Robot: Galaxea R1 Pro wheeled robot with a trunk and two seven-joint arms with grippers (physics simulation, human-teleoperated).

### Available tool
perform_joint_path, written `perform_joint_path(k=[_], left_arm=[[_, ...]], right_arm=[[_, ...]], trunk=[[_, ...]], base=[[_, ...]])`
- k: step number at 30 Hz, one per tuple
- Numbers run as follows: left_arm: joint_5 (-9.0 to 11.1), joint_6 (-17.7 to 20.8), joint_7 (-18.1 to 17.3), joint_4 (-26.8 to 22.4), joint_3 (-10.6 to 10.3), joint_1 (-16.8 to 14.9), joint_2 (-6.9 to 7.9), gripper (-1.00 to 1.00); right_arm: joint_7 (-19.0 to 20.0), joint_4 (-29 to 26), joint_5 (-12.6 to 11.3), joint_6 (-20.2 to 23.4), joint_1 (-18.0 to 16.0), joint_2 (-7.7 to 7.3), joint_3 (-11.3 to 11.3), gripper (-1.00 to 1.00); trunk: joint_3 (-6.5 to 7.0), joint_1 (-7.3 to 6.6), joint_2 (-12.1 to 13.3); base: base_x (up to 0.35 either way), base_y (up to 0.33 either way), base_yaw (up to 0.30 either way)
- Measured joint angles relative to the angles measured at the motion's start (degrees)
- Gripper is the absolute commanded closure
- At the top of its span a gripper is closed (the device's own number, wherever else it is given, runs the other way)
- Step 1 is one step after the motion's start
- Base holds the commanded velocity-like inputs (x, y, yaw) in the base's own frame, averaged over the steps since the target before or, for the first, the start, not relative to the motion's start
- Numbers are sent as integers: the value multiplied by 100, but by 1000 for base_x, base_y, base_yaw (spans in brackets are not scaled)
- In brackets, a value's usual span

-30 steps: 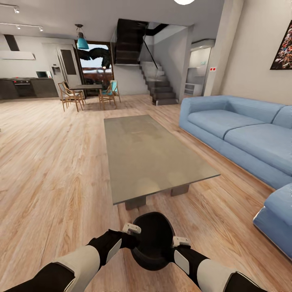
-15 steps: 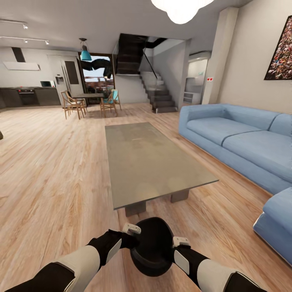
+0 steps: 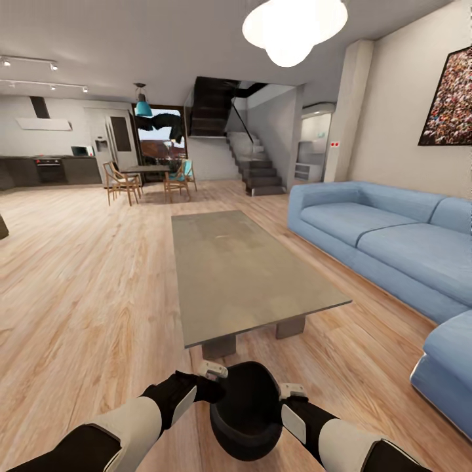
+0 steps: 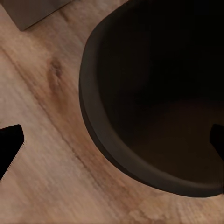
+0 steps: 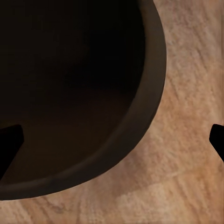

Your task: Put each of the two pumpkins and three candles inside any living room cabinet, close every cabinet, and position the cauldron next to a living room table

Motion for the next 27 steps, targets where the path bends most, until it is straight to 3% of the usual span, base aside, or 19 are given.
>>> perform_joint_path(k=[5,14,27], left_arm=[[0,-6,-4,0,8,0,4,-100],[12,-7,2,49,9,1,26,-100],[15,-7,31,64,17,1,49,-100]], right_arm=[[-7,0,0,5,0,0,0,-100],[-8,0,-7,38,4,-3,-12,-100],[-3,8,0,59,13,-17,-1,-100]], trunk=[[111,-13,7],[273,-210,367],[273,-208,369]], base=[[0,0,0],[0,0,0],[-67,4,0]])
